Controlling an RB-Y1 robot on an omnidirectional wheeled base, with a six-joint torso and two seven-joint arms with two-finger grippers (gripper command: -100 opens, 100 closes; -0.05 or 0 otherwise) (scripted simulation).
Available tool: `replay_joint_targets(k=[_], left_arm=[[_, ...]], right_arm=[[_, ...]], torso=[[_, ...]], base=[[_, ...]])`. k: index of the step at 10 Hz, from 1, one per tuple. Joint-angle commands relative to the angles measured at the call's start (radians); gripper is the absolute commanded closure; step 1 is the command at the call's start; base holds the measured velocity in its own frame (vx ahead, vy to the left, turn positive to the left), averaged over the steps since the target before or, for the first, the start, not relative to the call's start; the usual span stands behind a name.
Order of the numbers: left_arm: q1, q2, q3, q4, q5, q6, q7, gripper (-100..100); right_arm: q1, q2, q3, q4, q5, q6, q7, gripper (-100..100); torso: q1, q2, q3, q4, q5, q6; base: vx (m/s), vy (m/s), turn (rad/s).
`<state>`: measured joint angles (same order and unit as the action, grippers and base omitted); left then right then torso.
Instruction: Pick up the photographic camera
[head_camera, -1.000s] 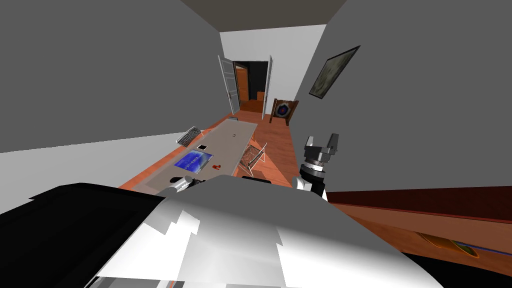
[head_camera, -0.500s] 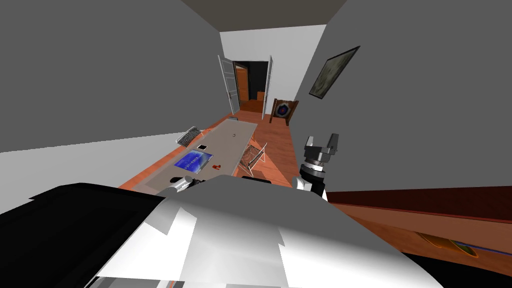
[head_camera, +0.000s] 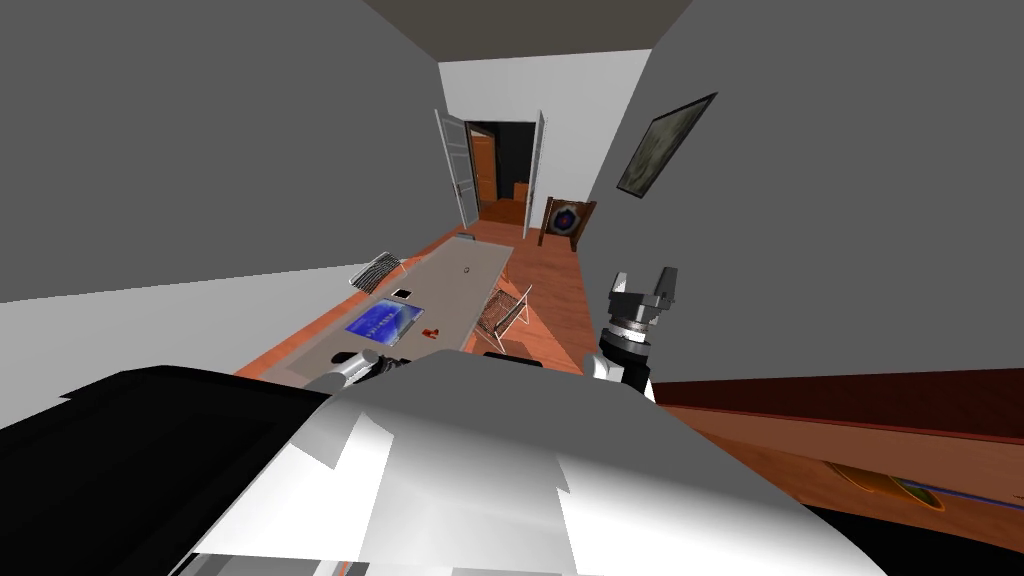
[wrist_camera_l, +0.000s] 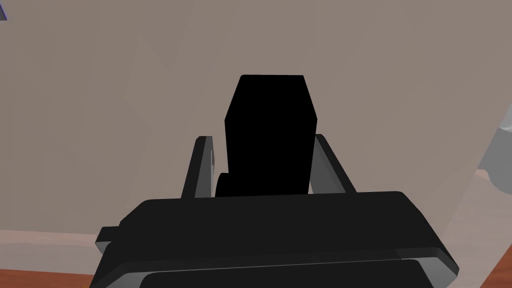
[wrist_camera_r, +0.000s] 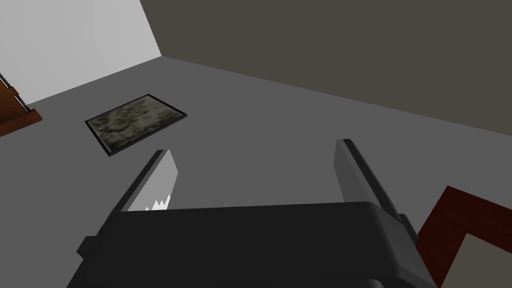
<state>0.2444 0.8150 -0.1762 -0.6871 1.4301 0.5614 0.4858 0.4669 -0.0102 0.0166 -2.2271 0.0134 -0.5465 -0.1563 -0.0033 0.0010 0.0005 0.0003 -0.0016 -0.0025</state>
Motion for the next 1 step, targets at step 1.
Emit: replay_joint_targets(k=[1], left_arm=[[0.000,0.000,0.000,0.000,0.000,0.000,0.000,0]], right_arm=[[0.000,0.000,0.000,0.000,0.000,0.000,0.000,0]], torso=[[0.000,0.000,0.000,0.000,0.000,0.000]], base=[[-0.001,-0.006,0.002]])
